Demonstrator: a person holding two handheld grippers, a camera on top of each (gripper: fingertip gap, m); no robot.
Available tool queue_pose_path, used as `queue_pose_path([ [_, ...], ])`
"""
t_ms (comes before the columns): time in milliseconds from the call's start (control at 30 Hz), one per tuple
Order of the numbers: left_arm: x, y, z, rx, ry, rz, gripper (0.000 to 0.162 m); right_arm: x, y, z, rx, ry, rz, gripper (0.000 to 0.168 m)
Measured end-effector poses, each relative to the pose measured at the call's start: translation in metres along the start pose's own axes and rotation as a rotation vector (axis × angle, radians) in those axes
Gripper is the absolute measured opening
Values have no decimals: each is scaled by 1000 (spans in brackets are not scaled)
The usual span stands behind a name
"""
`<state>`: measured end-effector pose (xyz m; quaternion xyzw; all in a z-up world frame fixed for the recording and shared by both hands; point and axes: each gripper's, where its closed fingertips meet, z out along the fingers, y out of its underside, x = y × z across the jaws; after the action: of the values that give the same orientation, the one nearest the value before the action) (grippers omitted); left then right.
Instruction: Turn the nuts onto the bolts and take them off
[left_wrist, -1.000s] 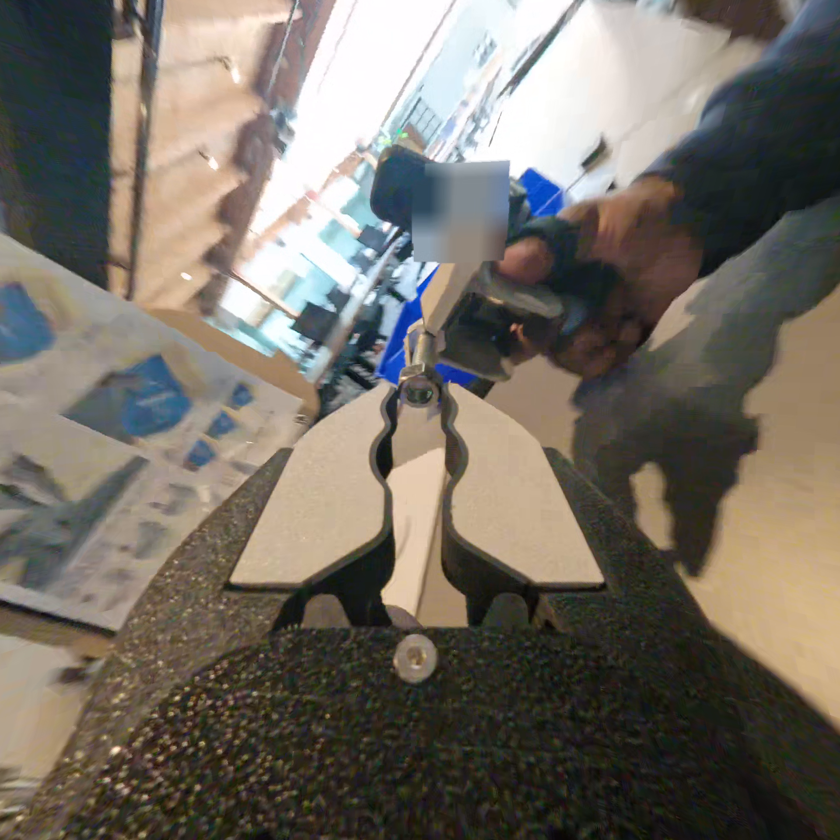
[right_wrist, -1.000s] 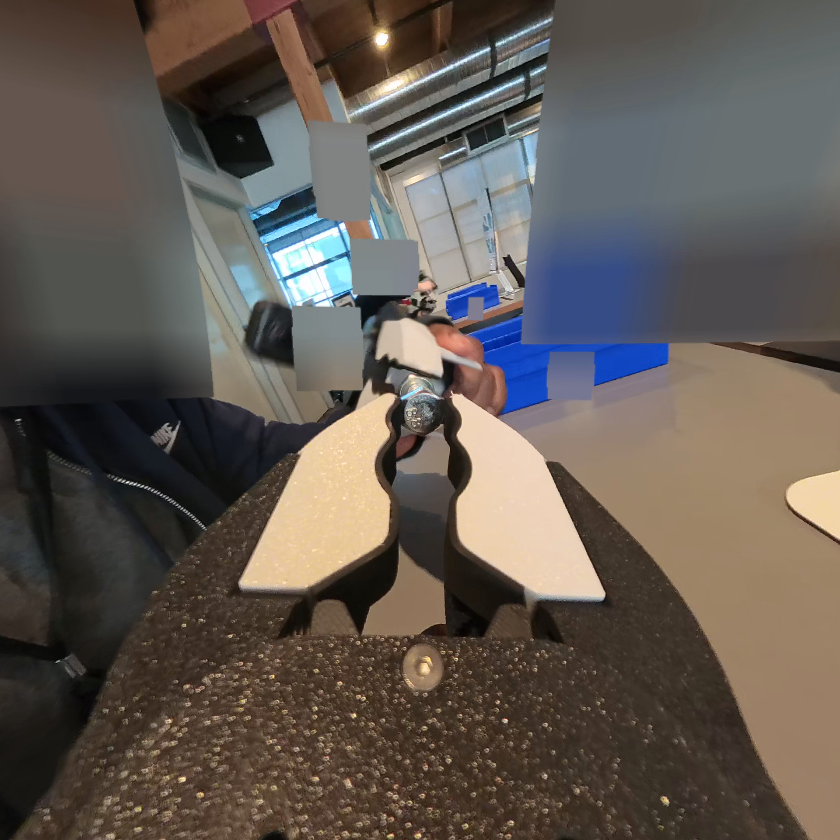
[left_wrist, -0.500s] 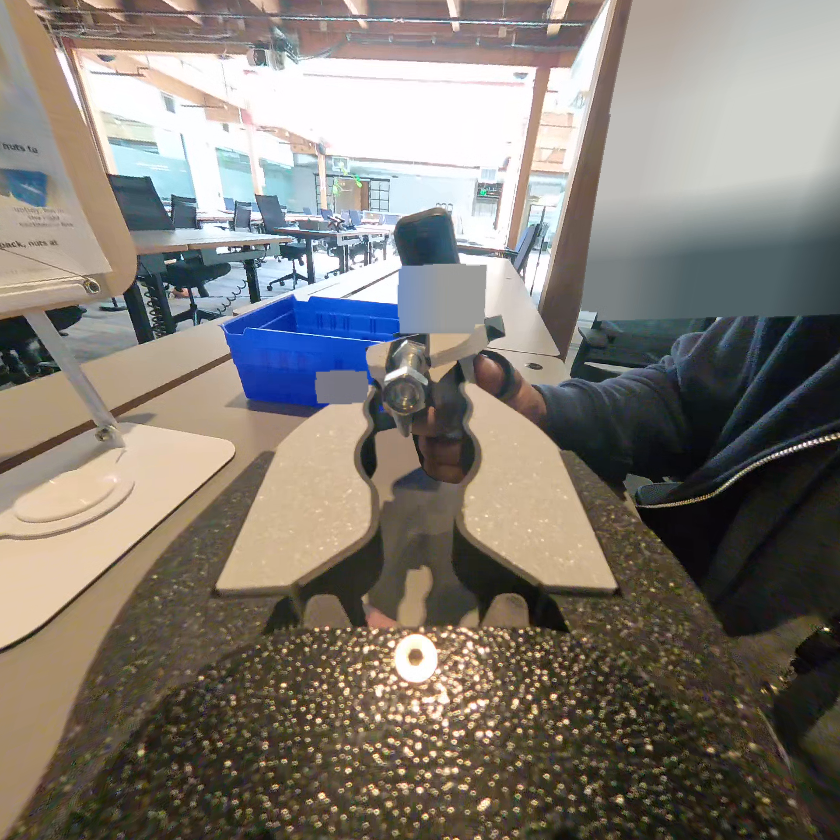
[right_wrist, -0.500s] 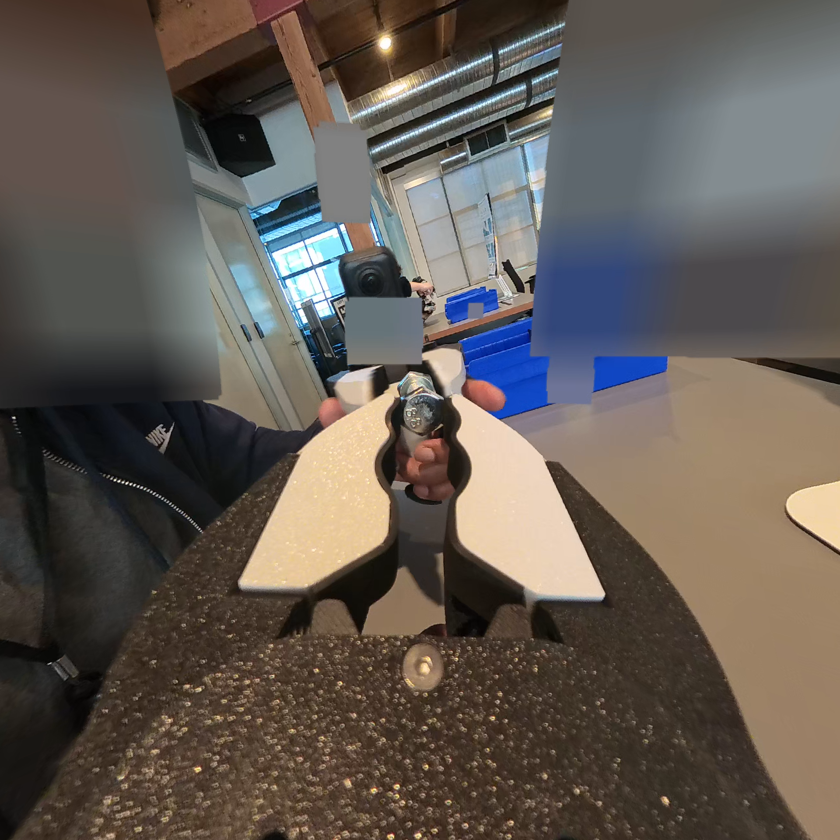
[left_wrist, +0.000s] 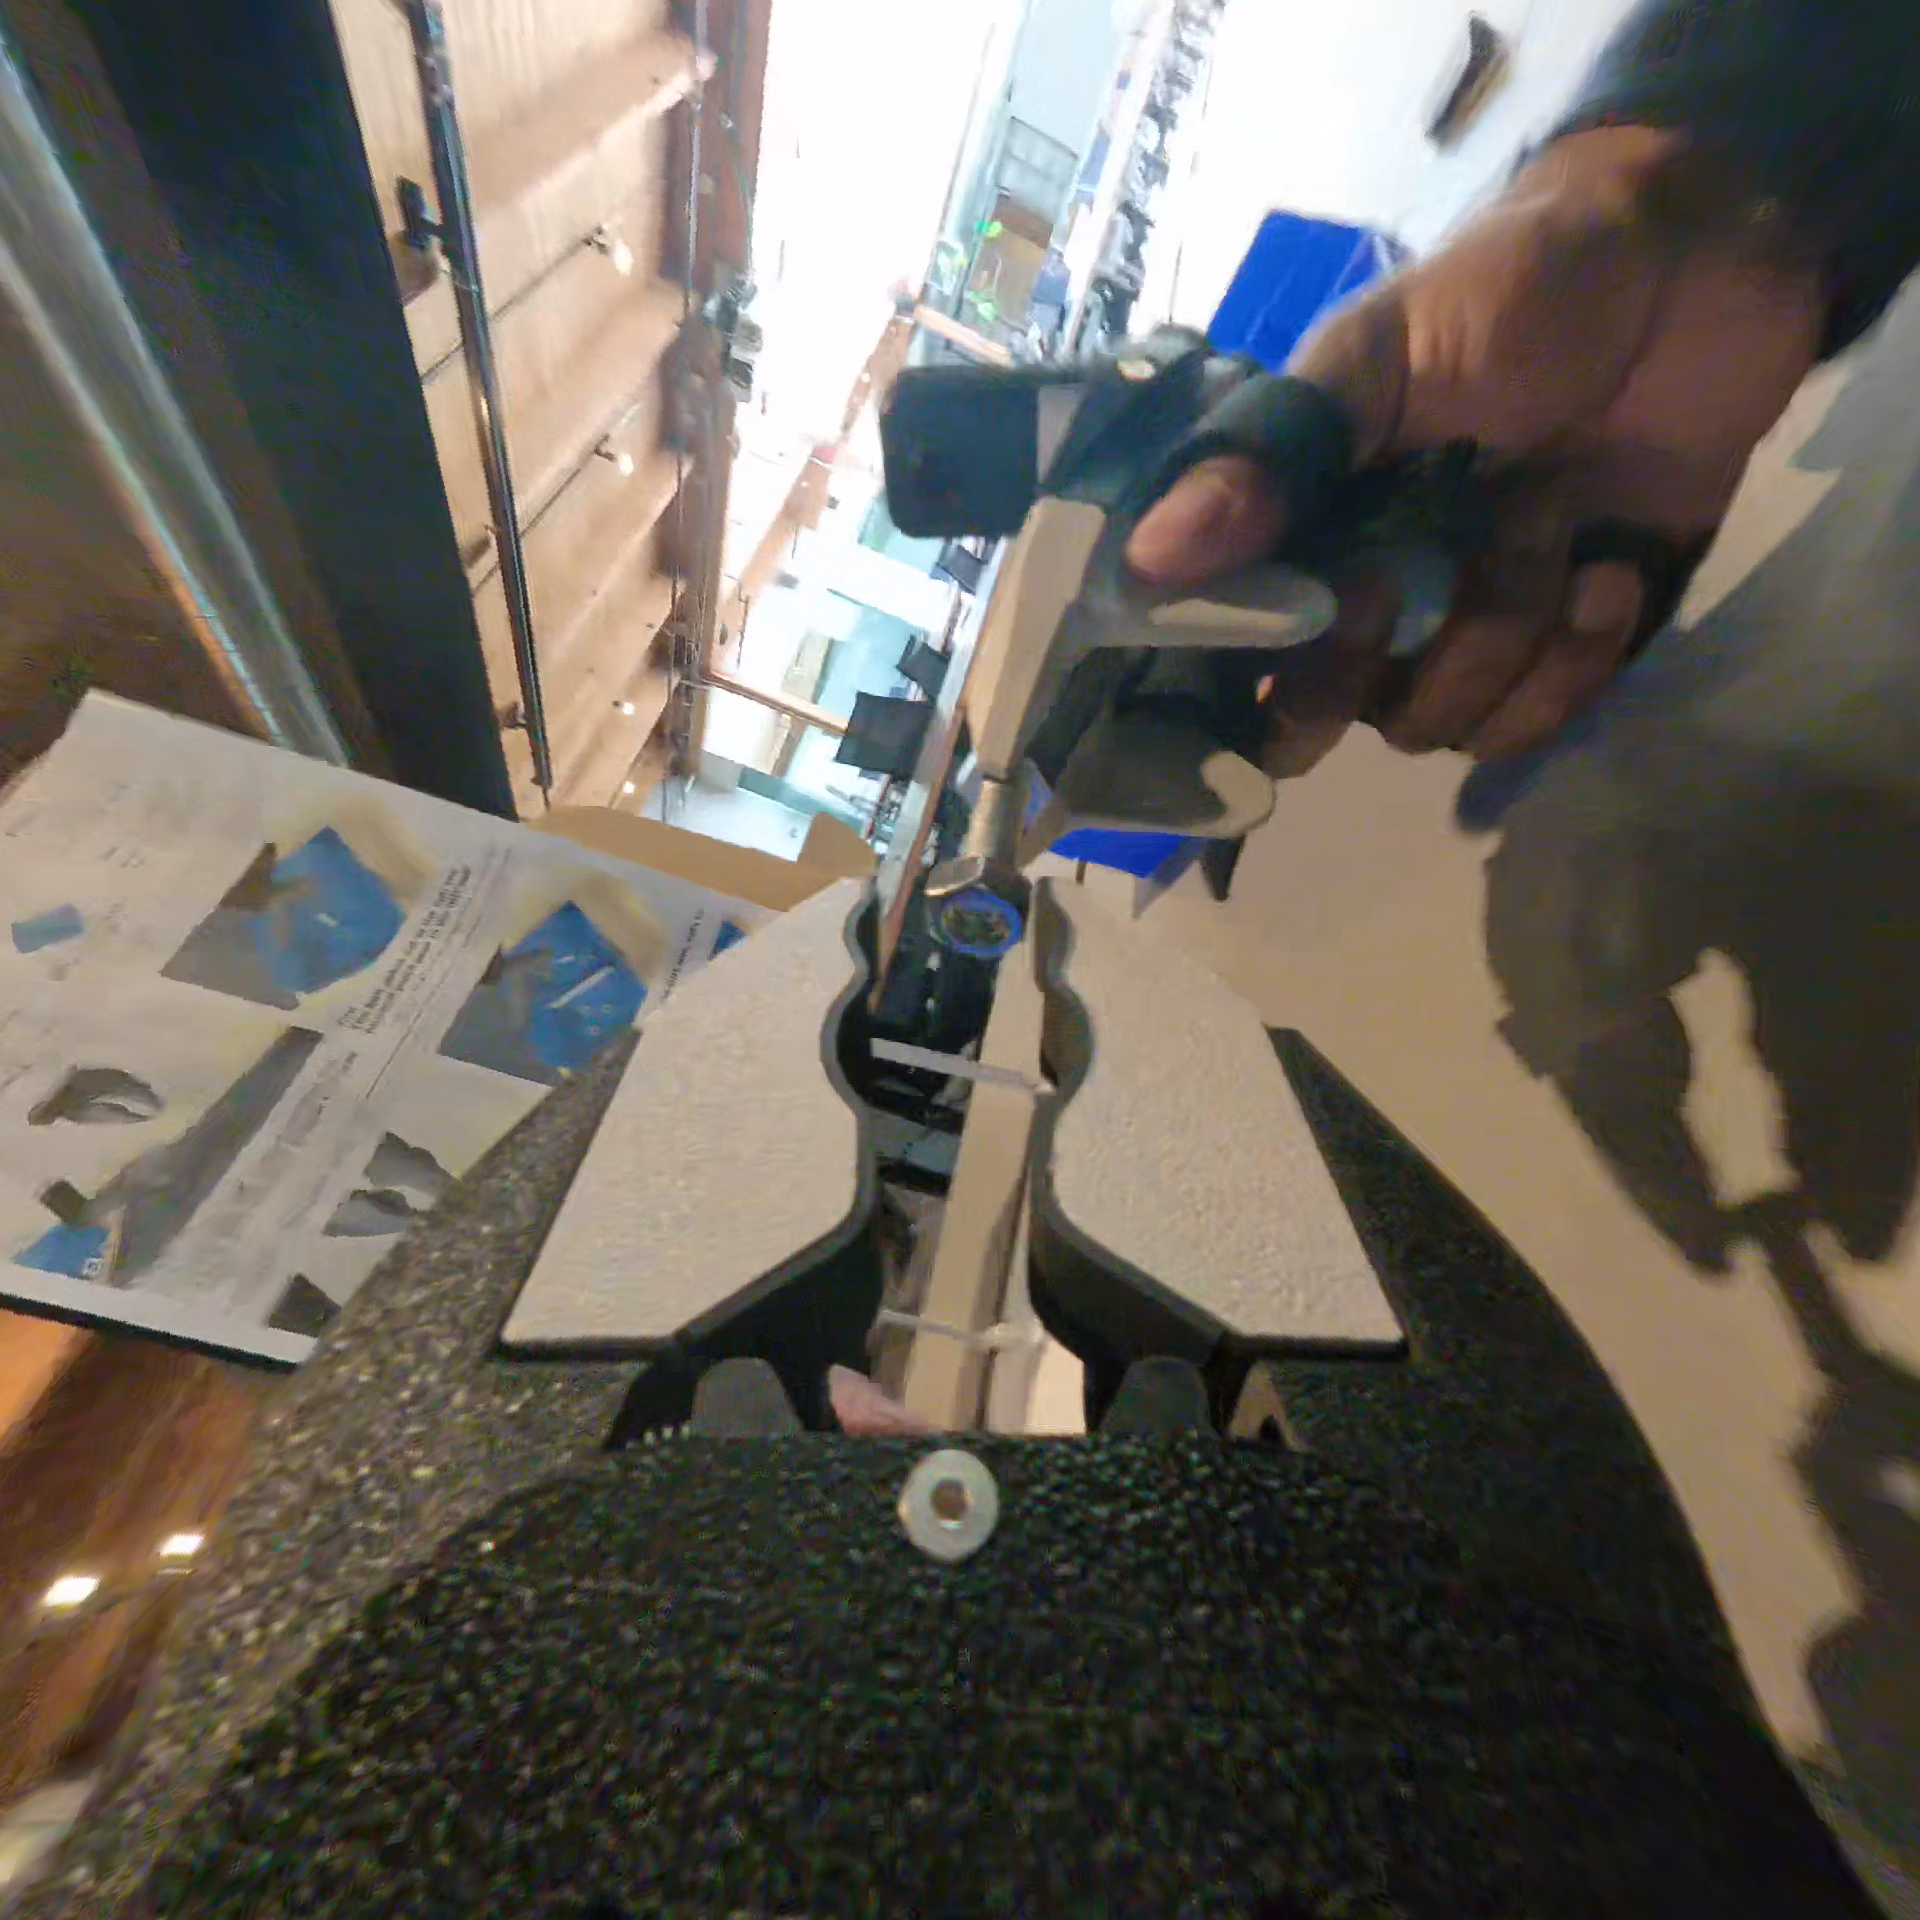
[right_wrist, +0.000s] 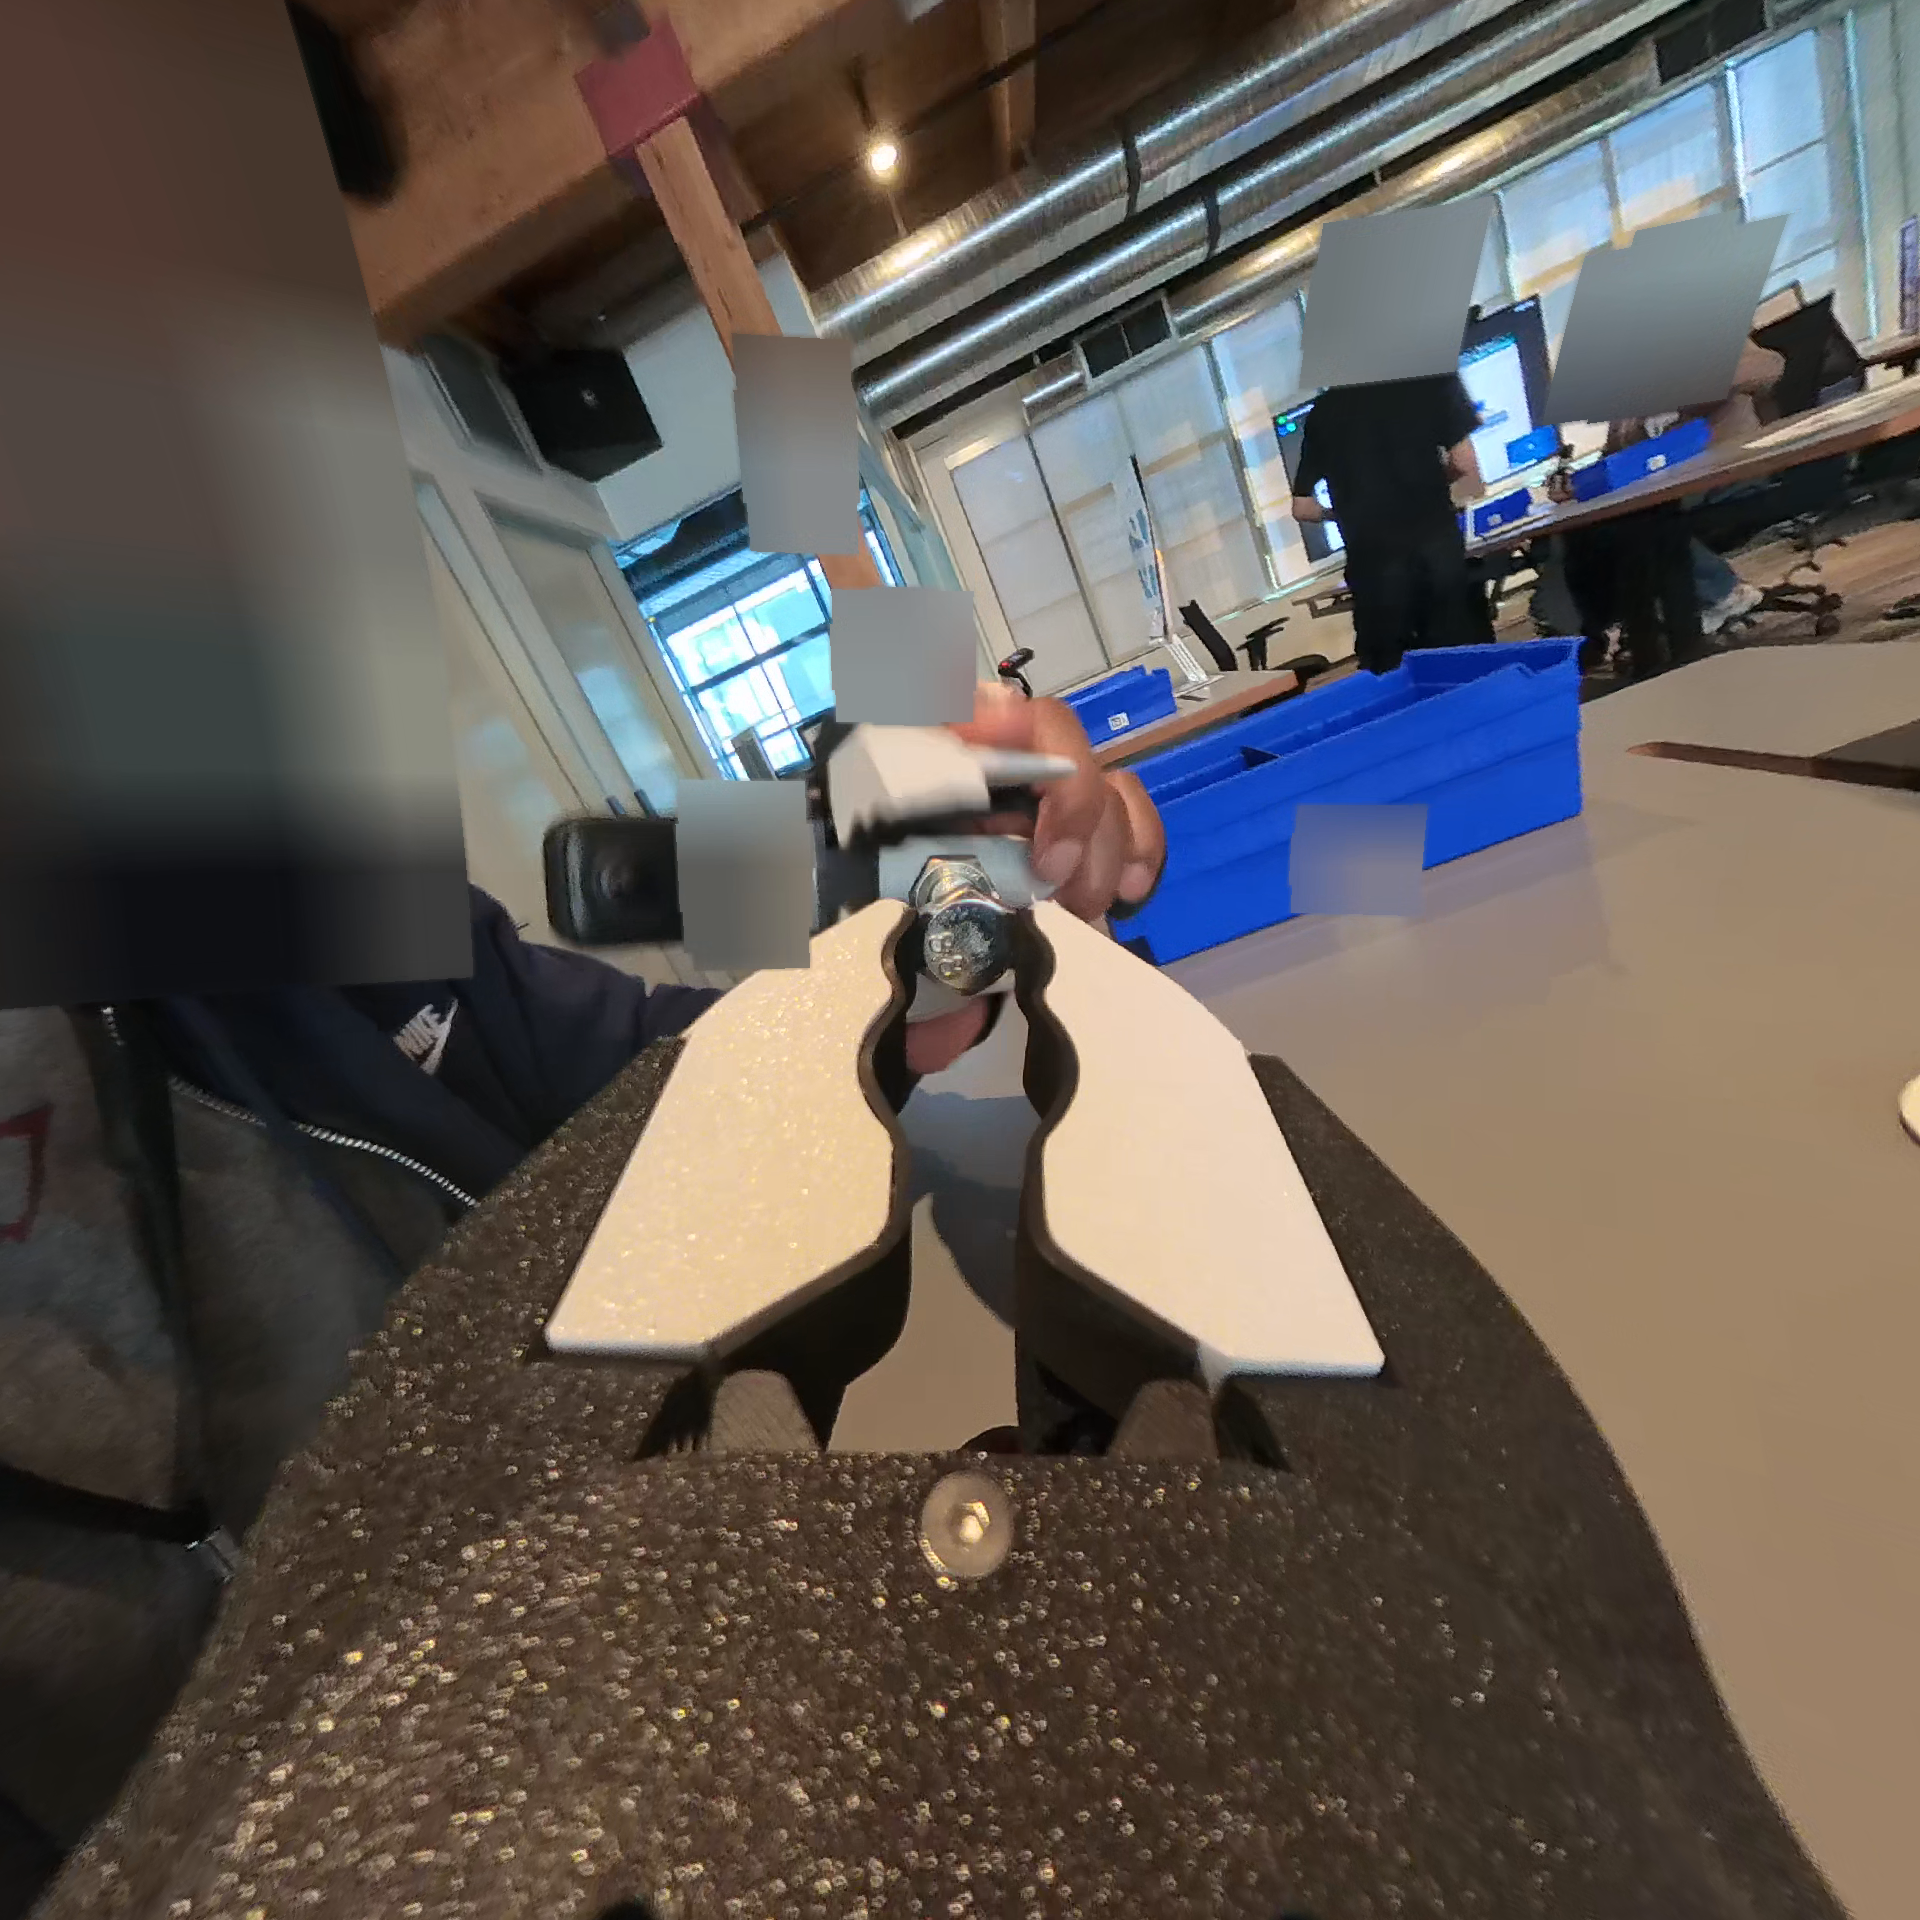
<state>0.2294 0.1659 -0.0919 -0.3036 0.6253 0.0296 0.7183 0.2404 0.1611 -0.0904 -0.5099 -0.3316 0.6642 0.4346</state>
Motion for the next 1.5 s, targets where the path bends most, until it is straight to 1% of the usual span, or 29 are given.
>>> queue_pose_path([
  [67, -3, -2, -2, 59, 6, -210, 39, 3, 1, -1, -1, 15, -6, 17],
  [133, -5, -3, -5, 128, 51, -538, 56, 5, -1, -3, 2, 30, -23, 17],
  [167, -4, -3, -5, 160, 94, -748, 58, 6, -1, -4, -2, 43, -45, 16],
  [200, -4, -4, -4, 195, 143, -961, 56, 7, -2, -4, -9, 58, -72, 17],
  [233, -5, -5, -4, 241, 181, -1138, 57, 8, -2, -5, -13, 70, -99, 17],
  [267, -5, -6, -4, 284, 212, -1265, 53, 9, -3, -5, -17, 82, -127, 17],
  [300, -3, -4, -2, 293, 235, -1345, 47, 9, -4, -6, -21, 93, -155, 17],
  [333, 1, -2, 0, 286, 258, -1378, 45, 10, -5, -6, -25, 101, -181, 17],
  [433, 12, 4, 5, 247, 293, -1385, 39, 10, -5, -6, -42, 107, -241, 17],
  [533, 11, 5, 6, 286, 309, -1436, 29, 12, -4, -6, -46, 105, -261, 17],
  [600, 12, 8, 5, 296, 316, -1464, 25, 13, -4, -6, -46, 99, -257, 17],
  [800, 16, 7, 6, 301, 344, -1477, 26, 17, 4, -4, -62, 87, -232, 17],
  [867, 17, 10, 7, 279, 328, -1460, 19, 18, 6, -3, -70, 90, -236, 17],
  [900, 17, 11, 7, 269, 321, -1436, 19, 18, 6, -3, -72, 92, -235, 17],
  [967, 18, 12, 7, 241, 291, -1336, 19, 19, 7, -4, -71, 87, -215, 17],
  [1000, 19, 13, 8, 221, 268, -1257, 19, 20, 7, -4, -66, 84, -199, 16],
  [1067, 22, 17, 8, 160, 210, -1022, 19, 21, 8, -4, -59, 81, -162, 17],
  [1167, 25, 23, 7, 54, 94, -561, 19, 23, 12, -3, -54, 75, -112, 17],
  [1200, 24, 24, 6, 35, 62, -463, 20, 23, 13, -3, -48, 71, -101, 17],
  [1233, 23, 23, 6, 36, 43, -446, 21, 23, 13, -3, -44, 66, -93, 17],
  [1267, 21, 19, 5, 60, 38, -497, 32, 23, 14, -2, -43, 64, -89, 17],
  [1300, 19, 17, 5, 91, 42, -578, 39, 23, 14, -2, -43, 65, -90, 17],
  [1367, 14, 14, 1, 151, 70, -766, 47, 23, 13, -3, -35, 69, -103, 16],
  [1400, 10, 14, 0, 181, 88, -894, 50, 23, 12, -4, -33, 73, -113, 17],
  [1467, 5, 13, -2, 257, 148, -1168, 46, 23, 11, -4, -33, 80, -131, 17],
  [1500, 4, 16, -1, 272, 173, -1273, 43, 23, 11, -5, -33, 82, -136, 17],
])
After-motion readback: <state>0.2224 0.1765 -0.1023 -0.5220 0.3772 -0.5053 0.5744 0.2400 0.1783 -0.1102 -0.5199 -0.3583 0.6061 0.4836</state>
